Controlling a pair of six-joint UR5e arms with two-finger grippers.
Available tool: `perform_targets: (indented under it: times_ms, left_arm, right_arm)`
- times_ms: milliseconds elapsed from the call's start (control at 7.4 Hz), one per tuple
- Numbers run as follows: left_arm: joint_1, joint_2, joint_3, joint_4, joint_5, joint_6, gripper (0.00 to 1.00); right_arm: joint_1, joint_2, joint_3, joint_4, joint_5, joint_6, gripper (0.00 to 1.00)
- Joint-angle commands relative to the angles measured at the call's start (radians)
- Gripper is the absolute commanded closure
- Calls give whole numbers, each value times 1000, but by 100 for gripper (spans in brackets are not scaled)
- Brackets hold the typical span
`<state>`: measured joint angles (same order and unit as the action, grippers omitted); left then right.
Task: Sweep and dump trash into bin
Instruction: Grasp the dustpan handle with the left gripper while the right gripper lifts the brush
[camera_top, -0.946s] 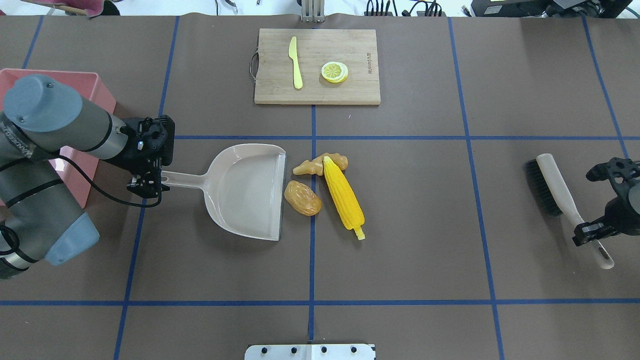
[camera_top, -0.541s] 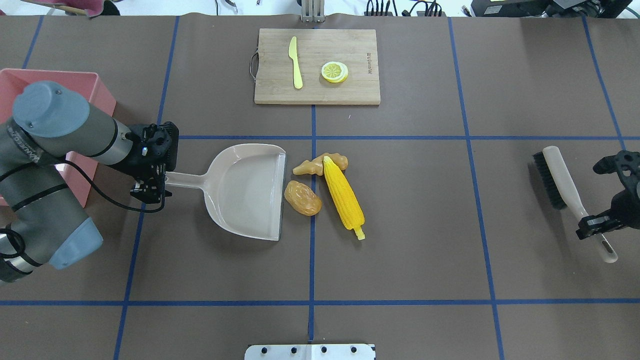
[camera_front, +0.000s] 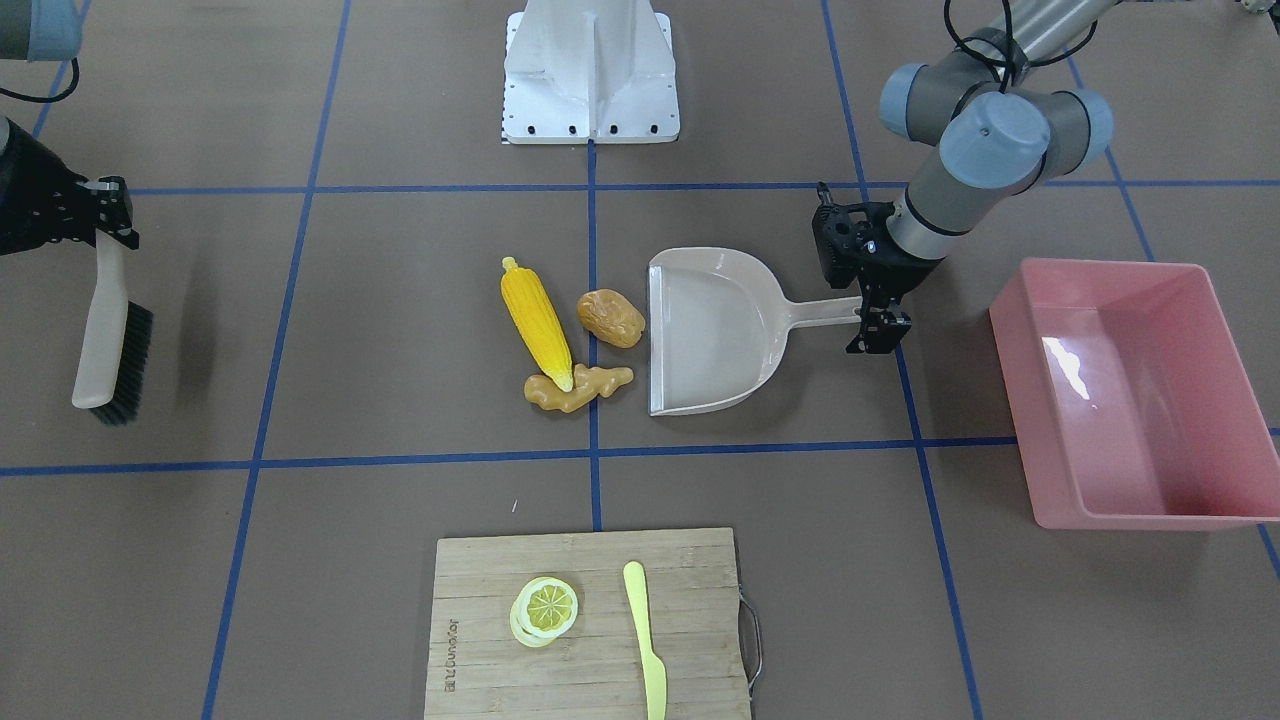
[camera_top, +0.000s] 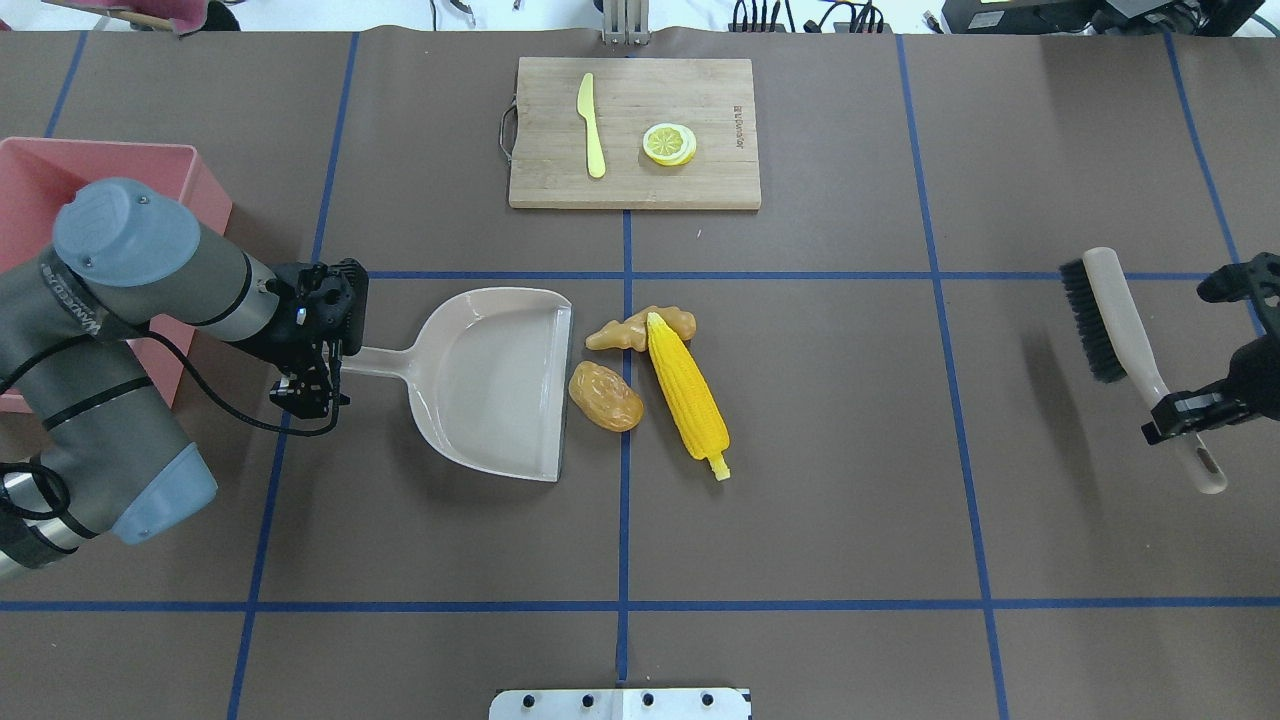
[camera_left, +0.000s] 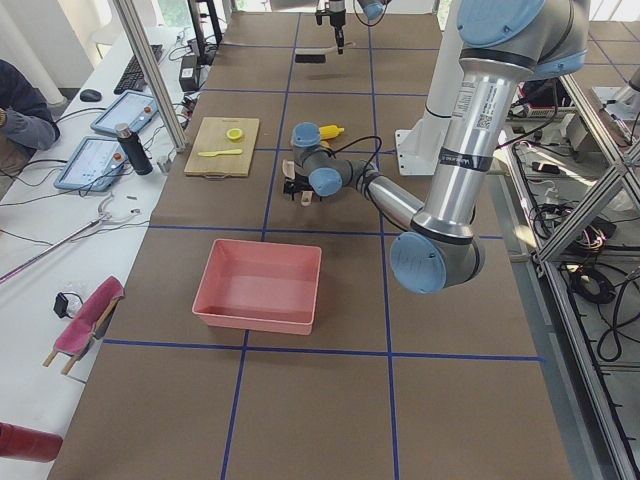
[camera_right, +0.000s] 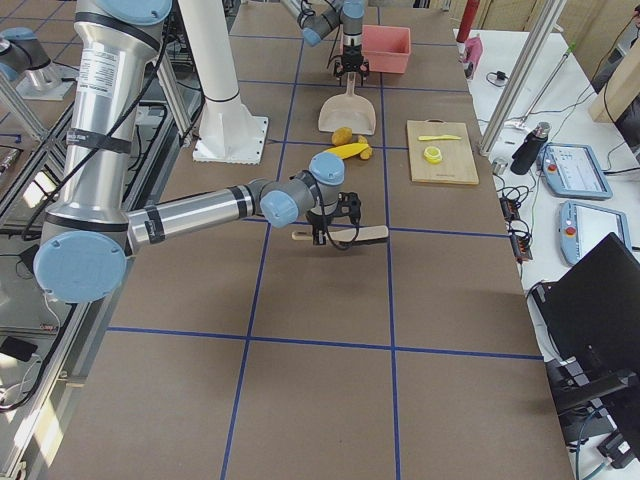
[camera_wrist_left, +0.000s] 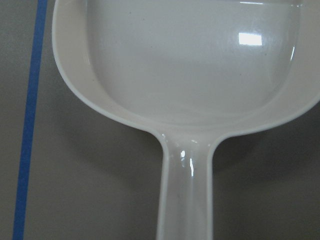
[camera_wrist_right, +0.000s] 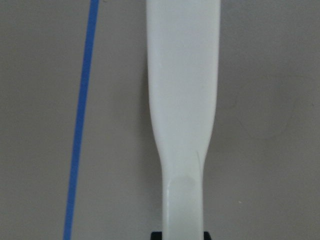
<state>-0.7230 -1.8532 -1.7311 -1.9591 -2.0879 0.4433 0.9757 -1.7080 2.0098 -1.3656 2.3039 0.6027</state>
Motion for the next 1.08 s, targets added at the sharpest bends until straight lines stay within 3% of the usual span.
perform_targets:
  times_ms: [0, 405, 946]
  left_arm:
    - [-1, -3, 8, -3, -26, 2, 3]
    - [-1, 0, 7, -4, -29, 2, 3]
    - [-1, -3, 8, -6, -69, 0, 3]
  right_arm:
    - [-43, 216, 14, -229, -20, 9, 100]
    - [-155, 390, 4, -367, -116, 93, 100]
    - [-320, 520, -35, -400, -161, 461, 100]
